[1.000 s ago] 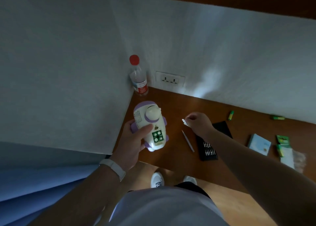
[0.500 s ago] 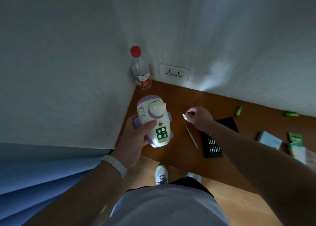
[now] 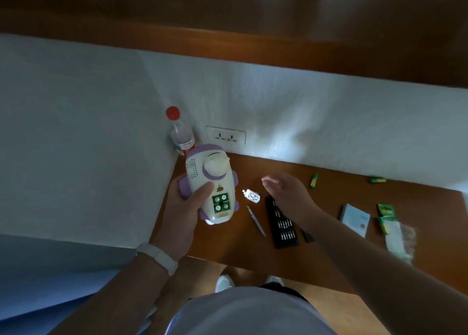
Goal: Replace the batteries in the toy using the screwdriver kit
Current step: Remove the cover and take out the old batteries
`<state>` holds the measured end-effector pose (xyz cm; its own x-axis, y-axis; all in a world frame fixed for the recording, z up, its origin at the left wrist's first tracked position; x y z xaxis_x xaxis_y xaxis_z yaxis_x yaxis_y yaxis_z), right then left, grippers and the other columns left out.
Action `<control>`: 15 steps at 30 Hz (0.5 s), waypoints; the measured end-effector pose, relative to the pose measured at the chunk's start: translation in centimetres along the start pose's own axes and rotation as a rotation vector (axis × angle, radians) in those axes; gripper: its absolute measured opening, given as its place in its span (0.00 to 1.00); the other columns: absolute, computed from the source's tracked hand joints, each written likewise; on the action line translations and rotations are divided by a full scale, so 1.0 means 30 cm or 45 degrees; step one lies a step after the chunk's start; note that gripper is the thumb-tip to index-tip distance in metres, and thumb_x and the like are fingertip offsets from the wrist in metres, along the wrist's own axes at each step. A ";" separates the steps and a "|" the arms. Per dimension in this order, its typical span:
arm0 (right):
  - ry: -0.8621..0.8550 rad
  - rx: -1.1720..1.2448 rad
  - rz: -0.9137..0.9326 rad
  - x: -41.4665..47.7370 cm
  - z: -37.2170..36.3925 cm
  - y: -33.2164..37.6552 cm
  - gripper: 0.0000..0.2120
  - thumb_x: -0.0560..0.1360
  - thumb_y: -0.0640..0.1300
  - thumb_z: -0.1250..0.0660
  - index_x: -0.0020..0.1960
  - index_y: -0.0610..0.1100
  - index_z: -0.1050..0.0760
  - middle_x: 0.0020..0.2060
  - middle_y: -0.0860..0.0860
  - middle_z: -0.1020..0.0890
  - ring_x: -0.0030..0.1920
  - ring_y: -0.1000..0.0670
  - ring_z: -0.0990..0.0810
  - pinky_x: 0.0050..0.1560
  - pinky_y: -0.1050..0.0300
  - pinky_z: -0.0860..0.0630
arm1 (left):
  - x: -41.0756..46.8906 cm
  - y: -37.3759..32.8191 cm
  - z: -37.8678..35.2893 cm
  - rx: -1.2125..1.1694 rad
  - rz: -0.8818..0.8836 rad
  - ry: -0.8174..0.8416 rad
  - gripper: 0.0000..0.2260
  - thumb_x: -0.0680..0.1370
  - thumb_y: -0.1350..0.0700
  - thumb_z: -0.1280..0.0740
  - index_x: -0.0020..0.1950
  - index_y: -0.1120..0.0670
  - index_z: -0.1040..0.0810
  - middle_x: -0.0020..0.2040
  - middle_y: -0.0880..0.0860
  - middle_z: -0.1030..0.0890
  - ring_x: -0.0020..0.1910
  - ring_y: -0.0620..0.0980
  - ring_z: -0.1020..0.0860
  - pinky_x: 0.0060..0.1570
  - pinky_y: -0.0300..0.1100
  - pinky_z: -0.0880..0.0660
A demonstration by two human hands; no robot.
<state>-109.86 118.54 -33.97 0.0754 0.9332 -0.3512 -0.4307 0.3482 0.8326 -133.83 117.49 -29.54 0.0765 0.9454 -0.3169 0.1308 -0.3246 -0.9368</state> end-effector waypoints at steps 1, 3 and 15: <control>0.000 0.164 -0.034 -0.037 0.015 0.014 0.07 0.80 0.51 0.37 0.52 0.52 0.20 0.49 0.56 0.17 0.50 0.57 0.19 0.50 0.60 0.23 | -0.006 -0.030 -0.020 0.018 -0.036 0.003 0.35 0.69 0.45 0.25 0.72 0.57 0.28 0.64 0.62 0.19 0.61 0.64 0.19 0.58 0.68 0.23; 0.052 0.629 -0.176 -0.105 0.014 0.015 0.09 0.79 0.49 0.34 0.53 0.46 0.20 0.52 0.47 0.15 0.52 0.50 0.16 0.53 0.52 0.19 | -0.018 -0.080 -0.056 0.037 -0.094 -0.024 0.34 0.67 0.44 0.21 0.69 0.52 0.26 0.62 0.57 0.17 0.59 0.61 0.18 0.54 0.64 0.19; 0.381 1.542 -0.485 -0.298 -0.048 0.074 0.21 0.77 0.53 0.33 0.61 0.39 0.20 0.59 0.37 0.18 0.60 0.38 0.19 0.55 0.44 0.20 | -0.103 -0.197 -0.333 0.494 -0.410 0.012 0.29 0.63 0.40 0.21 0.59 0.30 0.30 0.56 0.36 0.18 0.55 0.40 0.18 0.45 0.38 0.17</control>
<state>-112.77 110.84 -29.60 -0.2572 0.7577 -0.5998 0.6641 0.5894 0.4599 -124.96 116.18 -21.53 0.1019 0.9948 -0.0028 -0.2276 0.0206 -0.9735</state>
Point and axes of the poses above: each hand's wrist, its own x-axis towards the middle knuckle, its own z-axis out of the back of the hand, y = z × x, the point moved 10 cm from there along x, towards the middle knuckle
